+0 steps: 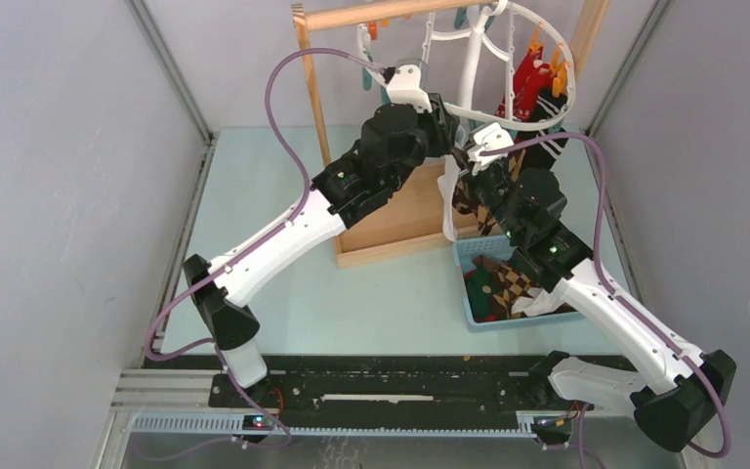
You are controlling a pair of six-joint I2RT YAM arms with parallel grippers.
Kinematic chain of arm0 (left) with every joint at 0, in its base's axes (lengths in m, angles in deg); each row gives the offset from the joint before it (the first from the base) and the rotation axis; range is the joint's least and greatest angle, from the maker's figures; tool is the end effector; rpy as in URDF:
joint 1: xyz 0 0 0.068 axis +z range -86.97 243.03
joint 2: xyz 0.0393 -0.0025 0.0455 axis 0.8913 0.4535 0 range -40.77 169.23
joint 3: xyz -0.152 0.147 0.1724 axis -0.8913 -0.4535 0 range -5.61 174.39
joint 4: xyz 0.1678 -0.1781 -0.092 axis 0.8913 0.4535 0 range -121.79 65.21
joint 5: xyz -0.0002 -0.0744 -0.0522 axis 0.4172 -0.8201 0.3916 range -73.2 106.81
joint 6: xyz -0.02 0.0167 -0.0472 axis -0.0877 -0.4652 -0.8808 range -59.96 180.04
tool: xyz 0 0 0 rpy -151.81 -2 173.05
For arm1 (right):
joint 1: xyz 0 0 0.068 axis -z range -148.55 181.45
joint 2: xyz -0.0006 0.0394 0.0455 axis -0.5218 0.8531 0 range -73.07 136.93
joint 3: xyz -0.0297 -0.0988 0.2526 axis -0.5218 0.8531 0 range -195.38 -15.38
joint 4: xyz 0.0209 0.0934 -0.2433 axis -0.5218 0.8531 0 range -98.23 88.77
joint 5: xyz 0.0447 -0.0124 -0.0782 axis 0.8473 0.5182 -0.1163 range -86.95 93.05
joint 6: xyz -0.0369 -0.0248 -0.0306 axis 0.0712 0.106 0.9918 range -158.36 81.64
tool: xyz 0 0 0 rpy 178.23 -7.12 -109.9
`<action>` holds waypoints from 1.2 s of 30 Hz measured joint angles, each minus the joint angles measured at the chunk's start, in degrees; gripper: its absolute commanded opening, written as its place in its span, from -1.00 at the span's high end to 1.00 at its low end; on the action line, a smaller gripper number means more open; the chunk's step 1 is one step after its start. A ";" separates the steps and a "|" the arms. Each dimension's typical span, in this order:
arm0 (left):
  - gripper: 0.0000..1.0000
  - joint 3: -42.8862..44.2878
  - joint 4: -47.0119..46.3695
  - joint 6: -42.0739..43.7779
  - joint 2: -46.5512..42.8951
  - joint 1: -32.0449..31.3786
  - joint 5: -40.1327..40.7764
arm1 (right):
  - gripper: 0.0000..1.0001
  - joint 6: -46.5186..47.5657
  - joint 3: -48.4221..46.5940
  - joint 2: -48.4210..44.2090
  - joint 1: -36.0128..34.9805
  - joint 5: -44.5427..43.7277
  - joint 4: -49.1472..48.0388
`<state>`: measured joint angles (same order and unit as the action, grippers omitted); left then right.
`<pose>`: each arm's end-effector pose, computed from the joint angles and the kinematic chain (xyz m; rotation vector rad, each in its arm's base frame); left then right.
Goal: Clip the socks to the hanger
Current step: Clamp the sock onto the hanger.
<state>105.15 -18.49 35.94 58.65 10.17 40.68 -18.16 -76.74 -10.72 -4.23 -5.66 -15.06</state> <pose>0.2518 -0.3086 0.4773 0.0815 1.6458 -0.7037 0.2080 0.1427 0.4142 -0.5775 1.3527 0.1080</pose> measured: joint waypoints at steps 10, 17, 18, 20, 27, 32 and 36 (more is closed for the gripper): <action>-0.20 0.00 1.05 -1.42 -0.09 0.00 -0.20 | 0.94 -1.40 0.00 -0.66 1.07 1.07 1.49; -0.47 -1.25 1.44 -2.62 -2.60 0.00 -2.43 | 0.51 -2.86 0.00 -1.68 1.57 2.40 2.14; -0.48 -2.23 1.44 -2.93 -3.72 0.00 -3.15 | 0.41 -3.17 0.00 -1.92 1.73 2.84 2.40; -0.49 -4.35 1.40 -3.39 -5.99 0.00 -4.22 | 0.22 -4.07 0.00 -2.58 2.29 3.78 3.21; -0.50 -16.55 -0.79 -4.44 -16.44 -0.02 -10.82 | -0.24 -6.60 -0.22 -6.45 5.77 11.76 9.81; -0.50 -25.44 -3.85 -4.07 -22.67 -0.02 -16.13 | -0.39 -7.72 -0.22 -10.16 12.52 22.60 16.74; -0.53 -34.29 -7.69 -2.62 -28.00 -0.02 -19.87 | -0.51 -7.54 -0.20 -13.44 19.50 31.98 22.18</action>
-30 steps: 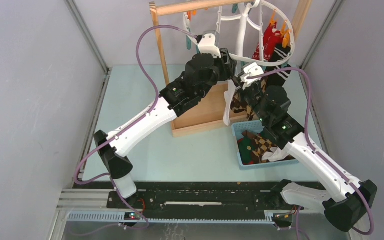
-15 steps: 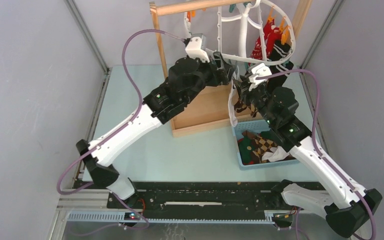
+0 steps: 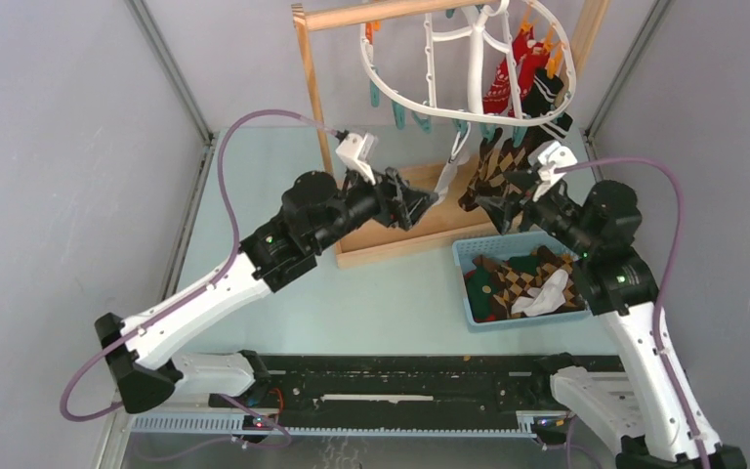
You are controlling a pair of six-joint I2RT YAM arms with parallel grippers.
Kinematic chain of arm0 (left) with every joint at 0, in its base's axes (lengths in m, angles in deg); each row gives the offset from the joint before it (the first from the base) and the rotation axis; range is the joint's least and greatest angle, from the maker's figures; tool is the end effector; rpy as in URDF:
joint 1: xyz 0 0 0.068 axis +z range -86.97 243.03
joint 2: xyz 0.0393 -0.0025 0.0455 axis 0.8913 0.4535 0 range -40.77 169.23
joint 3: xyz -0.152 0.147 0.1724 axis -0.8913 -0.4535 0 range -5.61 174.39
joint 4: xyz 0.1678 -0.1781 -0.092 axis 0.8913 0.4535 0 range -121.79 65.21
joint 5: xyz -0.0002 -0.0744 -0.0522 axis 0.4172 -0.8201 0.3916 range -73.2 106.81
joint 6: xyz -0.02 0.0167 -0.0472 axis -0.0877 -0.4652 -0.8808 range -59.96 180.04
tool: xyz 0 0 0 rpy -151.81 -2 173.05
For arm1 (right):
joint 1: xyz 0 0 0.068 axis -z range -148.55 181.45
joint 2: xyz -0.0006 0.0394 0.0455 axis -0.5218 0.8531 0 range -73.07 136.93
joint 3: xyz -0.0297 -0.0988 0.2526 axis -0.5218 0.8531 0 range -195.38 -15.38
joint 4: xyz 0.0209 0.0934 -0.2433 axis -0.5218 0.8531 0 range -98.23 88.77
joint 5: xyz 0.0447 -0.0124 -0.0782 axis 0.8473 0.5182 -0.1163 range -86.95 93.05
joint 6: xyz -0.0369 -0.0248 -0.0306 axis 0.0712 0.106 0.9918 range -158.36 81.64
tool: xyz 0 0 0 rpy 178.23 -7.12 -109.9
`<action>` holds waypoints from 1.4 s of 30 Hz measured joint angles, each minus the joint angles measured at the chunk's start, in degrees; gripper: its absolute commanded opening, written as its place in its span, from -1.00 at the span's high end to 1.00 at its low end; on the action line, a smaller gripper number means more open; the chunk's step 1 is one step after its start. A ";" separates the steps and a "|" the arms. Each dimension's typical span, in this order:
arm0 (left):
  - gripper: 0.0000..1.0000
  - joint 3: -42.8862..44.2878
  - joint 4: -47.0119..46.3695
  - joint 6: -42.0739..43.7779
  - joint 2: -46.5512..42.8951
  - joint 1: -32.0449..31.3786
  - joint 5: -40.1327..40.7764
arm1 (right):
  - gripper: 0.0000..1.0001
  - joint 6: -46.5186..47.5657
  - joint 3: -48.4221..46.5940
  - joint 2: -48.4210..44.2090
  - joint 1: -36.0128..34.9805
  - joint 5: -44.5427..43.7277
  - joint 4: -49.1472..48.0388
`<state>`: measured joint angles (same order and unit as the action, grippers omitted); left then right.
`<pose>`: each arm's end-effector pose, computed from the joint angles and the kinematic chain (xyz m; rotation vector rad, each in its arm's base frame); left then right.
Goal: Clip the socks to the hanger
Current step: Clamp the sock onto the hanger, then pick up the sock from the bin.
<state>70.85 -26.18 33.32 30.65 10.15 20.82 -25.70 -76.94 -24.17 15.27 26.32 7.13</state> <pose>0.1734 -0.2250 0.4439 0.3228 1.6462 -1.0175 0.1680 0.0634 0.4196 -0.7012 1.4680 0.3754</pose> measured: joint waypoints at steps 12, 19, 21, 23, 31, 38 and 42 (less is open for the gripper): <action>-0.95 -24.87 -9.79 13.14 -16.26 0.02 -5.81 | -0.68 12.31 0.15 -0.85 31.82 27.74 25.00; -0.96 -28.70 -12.52 19.74 -18.34 0.13 -6.51 | -0.65 41.27 0.15 4.37 34.88 28.87 49.03; -0.96 -29.81 -13.33 21.05 -18.51 0.13 -7.39 | -0.58 49.70 0.15 5.70 35.21 28.39 53.75; -0.96 -31.52 -14.51 22.38 -18.99 0.13 -8.20 | -0.50 62.18 0.15 7.78 35.58 27.30 59.76; -0.97 -38.91 -19.74 26.99 -21.70 0.13 -10.47 | -0.34 95.67 0.96 17.88 32.72 16.37 70.66; -0.97 -38.99 -20.70 30.40 -21.84 0.20 -11.89 | -0.16 101.26 5.31 19.26 25.79 8.98 68.96; -0.97 -39.78 -21.44 31.19 -22.93 0.24 -11.96 | -0.08 101.22 7.56 19.76 24.37 6.93 67.45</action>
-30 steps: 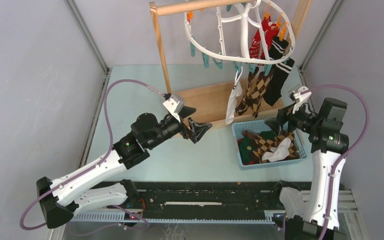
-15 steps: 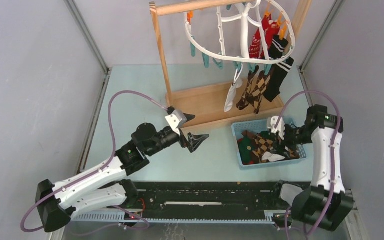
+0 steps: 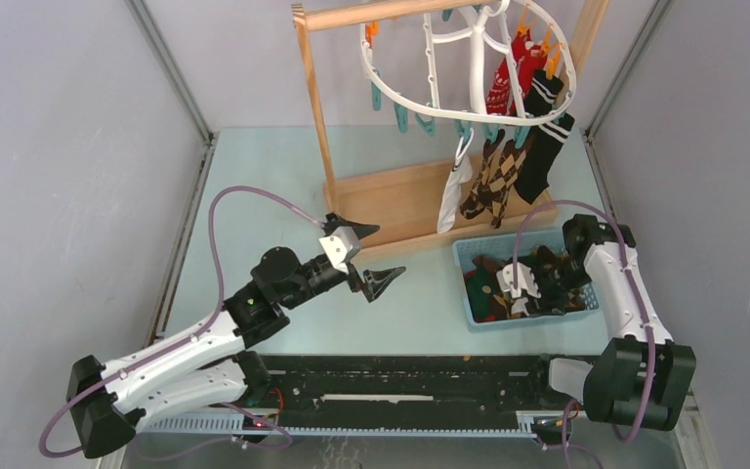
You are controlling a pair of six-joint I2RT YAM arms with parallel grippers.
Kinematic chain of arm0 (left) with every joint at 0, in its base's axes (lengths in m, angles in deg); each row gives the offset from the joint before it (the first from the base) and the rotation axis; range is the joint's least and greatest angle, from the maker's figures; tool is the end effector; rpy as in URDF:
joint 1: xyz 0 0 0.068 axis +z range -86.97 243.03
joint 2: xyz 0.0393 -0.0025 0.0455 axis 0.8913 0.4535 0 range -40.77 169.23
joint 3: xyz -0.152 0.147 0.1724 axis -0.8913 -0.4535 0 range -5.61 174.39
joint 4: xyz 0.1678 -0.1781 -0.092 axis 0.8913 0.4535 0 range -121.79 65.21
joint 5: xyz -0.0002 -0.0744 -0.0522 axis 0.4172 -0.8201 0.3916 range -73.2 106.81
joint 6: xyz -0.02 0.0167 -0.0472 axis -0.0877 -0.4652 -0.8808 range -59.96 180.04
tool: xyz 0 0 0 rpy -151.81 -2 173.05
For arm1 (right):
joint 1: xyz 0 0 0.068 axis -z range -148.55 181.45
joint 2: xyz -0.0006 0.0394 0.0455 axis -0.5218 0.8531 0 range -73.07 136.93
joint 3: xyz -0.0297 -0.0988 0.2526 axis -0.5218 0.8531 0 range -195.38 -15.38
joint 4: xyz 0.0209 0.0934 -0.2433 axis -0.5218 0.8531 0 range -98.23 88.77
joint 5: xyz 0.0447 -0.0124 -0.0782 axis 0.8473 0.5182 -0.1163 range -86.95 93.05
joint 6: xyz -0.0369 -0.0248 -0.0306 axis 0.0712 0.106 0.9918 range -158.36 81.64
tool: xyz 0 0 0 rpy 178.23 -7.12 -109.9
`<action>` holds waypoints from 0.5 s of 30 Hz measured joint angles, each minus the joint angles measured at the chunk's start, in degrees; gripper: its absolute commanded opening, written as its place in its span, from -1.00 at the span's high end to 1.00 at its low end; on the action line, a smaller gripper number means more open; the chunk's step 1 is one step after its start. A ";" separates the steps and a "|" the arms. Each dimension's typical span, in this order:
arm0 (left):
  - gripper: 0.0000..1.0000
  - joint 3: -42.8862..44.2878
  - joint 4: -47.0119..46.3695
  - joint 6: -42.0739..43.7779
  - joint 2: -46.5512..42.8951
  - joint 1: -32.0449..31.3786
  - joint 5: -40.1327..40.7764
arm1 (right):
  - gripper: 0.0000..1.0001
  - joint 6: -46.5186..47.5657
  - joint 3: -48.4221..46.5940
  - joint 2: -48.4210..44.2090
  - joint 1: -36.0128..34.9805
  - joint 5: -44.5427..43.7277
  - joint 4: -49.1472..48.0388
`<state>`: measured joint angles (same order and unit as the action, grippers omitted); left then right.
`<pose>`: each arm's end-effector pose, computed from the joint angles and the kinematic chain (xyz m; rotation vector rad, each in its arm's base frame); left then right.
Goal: Clip the socks to the hanger
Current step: Pick up the sock from the bin.
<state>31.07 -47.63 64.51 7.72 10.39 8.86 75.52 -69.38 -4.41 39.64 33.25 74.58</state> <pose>0.1211 -0.1668 0.3275 0.8408 1.3037 -0.7755 0.1634 -0.0054 0.2516 -2.1213 1.6671 0.5064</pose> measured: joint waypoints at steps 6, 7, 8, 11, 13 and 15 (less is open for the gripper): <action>-0.95 -2.29 -2.64 -0.11 -0.70 0.04 0.00 | 0.20 -1.18 3.04 0.13 0.04 -2.34 -3.13; -0.95 -2.29 -2.95 -0.17 -0.55 0.04 -0.02 | 0.29 -1.55 3.04 0.22 0.09 -2.40 -3.13; -0.95 -2.29 -3.30 -0.26 -0.37 0.04 -0.02 | 0.37 -1.99 3.04 0.37 0.15 -2.47 -2.97; -0.94 -2.29 -3.61 -1.03 0.15 0.04 -0.17 | 0.75 -3.30 2.93 0.90 0.79 -2.43 -2.08; -0.93 -2.29 -3.69 -1.66 0.44 0.04 -0.28 | 0.97 -3.69 2.93 0.92 1.09 -2.40 -1.44; -0.93 -2.29 -3.76 -2.19 0.50 0.04 -0.37 | 1.00 -3.52 3.08 0.96 1.27 -2.95 -3.13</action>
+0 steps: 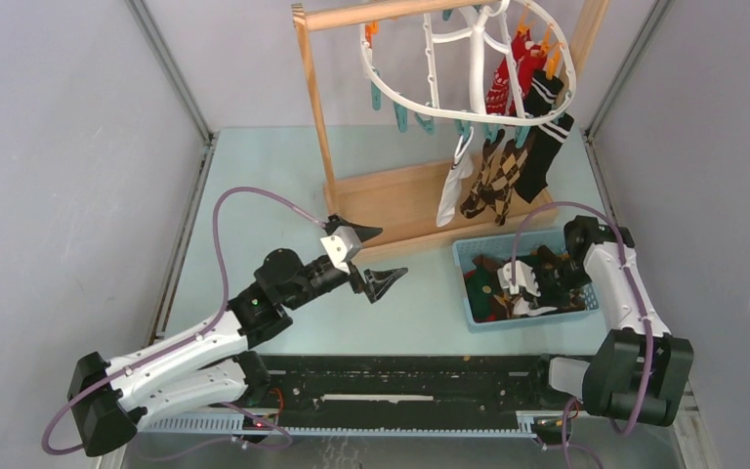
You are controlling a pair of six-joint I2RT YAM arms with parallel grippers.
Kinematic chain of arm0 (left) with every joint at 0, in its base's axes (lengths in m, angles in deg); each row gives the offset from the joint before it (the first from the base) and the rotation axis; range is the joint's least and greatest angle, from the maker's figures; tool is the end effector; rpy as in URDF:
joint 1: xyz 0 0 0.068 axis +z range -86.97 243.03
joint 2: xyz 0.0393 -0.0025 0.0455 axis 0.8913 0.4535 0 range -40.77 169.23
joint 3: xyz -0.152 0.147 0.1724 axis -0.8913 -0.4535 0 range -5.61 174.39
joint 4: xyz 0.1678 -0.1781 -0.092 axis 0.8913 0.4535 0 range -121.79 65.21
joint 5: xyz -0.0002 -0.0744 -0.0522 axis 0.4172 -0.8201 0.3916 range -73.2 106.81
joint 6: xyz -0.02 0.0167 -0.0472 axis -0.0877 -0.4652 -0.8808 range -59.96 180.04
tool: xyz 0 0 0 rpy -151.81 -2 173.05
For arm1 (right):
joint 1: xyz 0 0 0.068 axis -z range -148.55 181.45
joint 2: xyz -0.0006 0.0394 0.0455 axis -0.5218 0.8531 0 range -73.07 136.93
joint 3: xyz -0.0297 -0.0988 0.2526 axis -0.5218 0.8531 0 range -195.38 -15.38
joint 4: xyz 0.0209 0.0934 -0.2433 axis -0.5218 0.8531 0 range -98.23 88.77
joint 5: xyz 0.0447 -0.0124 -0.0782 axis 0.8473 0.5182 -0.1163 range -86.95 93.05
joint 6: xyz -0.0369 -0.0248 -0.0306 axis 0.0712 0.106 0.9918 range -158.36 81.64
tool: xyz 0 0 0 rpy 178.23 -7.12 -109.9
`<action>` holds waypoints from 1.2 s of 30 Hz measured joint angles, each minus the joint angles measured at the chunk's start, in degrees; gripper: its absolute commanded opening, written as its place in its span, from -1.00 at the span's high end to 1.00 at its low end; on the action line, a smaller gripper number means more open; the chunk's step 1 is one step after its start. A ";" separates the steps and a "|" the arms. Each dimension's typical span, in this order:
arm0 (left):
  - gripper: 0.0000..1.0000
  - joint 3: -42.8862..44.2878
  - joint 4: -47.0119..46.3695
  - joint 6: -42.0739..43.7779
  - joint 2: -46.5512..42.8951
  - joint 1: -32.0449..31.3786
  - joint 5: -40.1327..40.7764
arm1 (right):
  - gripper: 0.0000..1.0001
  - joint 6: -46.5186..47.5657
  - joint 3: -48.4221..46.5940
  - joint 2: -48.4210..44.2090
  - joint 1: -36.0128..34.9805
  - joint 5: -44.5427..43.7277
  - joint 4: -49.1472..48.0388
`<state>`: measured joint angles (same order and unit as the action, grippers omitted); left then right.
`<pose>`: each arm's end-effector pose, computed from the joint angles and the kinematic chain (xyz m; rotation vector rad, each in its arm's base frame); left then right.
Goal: Clip the socks to the hanger
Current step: Pick up the sock from the bin.
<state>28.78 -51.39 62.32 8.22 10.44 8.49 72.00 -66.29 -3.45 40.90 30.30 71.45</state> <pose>0.1221 -0.1681 0.3185 0.8148 1.3053 -0.8125 0.1644 -0.0108 0.2347 -2.0952 1.7935 0.5100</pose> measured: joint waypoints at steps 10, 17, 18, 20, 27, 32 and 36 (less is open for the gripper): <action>-0.93 -0.17 -1.86 -2.99 -0.57 0.00 -0.04 | 1.00 -2.80 -2.95 -2.78 1.84 3.74 -5.14; -0.93 -0.22 -2.56 -3.82 -0.57 0.00 -0.81 | 1.00 -8.15 -5.64 -4.55 2.54 7.76 -6.40; -0.93 -0.22 -2.67 -3.85 -0.57 0.00 -0.98 | 1.00 -9.62 -6.34 -4.72 2.25 8.46 -6.88; -0.93 -0.22 -2.99 -3.89 -0.57 0.00 -1.18 | 1.00 -13.16 -7.21 -5.95 0.96 9.62 -8.70; -0.93 -1.07 -4.83 -4.48 -0.46 0.00 -1.75 | 1.00 -28.37 -7.69 -13.77 -5.07 14.45 -16.37; -0.93 -1.07 -5.62 -5.35 -0.04 0.00 -2.80 | 1.00 -39.12 -7.89 -16.20 -7.13 18.21 -21.66; -0.93 -1.07 -6.73 -6.27 1.46 0.00 -4.24 | 1.00 -46.73 -7.89 -16.83 -7.52 21.42 -25.35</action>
<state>27.71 -58.12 56.05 9.69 10.44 4.25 25.27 -74.18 -20.28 33.39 51.72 46.10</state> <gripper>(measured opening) 0.964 0.006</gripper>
